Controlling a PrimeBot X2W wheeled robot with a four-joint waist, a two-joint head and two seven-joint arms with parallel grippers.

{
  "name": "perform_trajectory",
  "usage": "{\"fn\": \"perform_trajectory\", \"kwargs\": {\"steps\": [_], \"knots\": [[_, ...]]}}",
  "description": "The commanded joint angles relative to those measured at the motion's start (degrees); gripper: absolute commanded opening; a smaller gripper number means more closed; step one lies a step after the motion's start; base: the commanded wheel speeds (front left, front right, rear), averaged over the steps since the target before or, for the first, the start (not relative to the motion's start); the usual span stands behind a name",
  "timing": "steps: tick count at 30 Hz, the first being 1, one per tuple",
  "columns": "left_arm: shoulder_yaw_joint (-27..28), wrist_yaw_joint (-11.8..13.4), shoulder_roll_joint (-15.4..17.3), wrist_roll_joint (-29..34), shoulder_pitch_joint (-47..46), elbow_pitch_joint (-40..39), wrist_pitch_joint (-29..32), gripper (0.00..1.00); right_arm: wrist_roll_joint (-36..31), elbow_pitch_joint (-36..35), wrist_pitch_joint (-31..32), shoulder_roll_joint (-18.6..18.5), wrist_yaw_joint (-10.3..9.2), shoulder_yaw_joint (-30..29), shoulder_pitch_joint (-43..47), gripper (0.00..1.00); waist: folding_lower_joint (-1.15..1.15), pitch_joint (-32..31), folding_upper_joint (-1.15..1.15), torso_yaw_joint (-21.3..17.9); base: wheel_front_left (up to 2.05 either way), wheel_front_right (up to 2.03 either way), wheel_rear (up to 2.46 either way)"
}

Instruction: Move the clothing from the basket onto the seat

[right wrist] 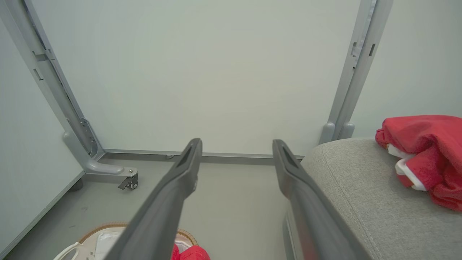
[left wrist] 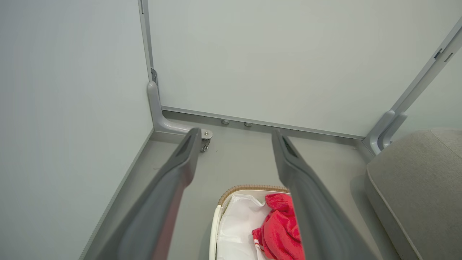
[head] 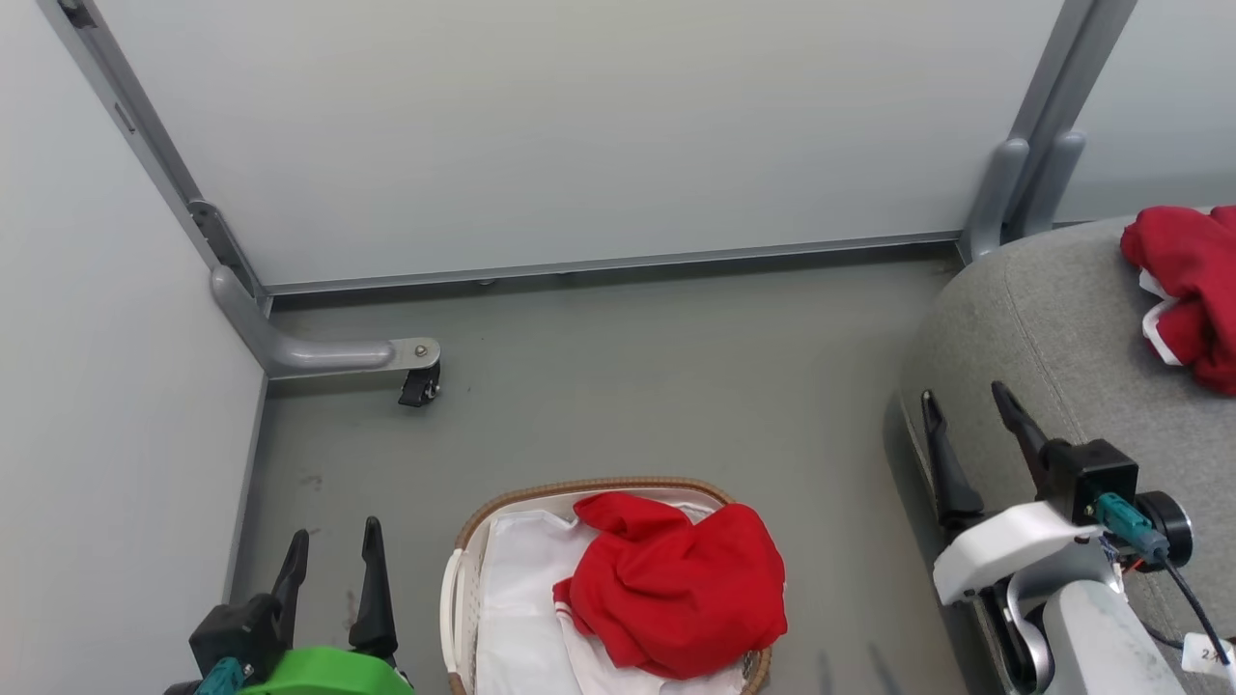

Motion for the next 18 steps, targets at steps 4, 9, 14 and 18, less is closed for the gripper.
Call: {"fn": "perform_trajectory", "kwargs": {"steps": [4, 9, 14, 18], "knots": [[0.59, -0.59, -0.23, 0.37, 1.84, 0.18, 0.03, 1.0, 2.07, -1.09, -0.14, -0.17, -0.06, 0.83, 3.46, 1.0, 0.01, -0.91, 0.0, 1.21, 0.0, 0.0, 0.0], [1.16, -0.71, -0.35, 0.3, 2.19, 0.61, 0.03, 1.0, 2.95, -1.99, -0.14, -0.15, -0.06, 1.29, 5.77, 1.0, 0.01, -1.32, 0.0, 1.38, 0.0, 0.0, 0.0], [1.69, -0.89, -0.43, 0.27, 1.98, 0.82, 0.03, 1.0, 2.88, -1.61, -0.14, -0.14, -0.06, 1.97, 6.39, 1.0, 0.01, -1.51, 0.0, 1.12, 0.0, 0.0, 0.0], [1.46, -1.01, -0.44, -0.16, 1.83, 1.19, 0.03, 1.0, 2.54, -1.17, -0.14, -0.14, -0.06, 2.49, 6.38, 1.0, 0.01, -1.6, 0.0, 0.89, 0.0, 0.0, 0.0]]}}
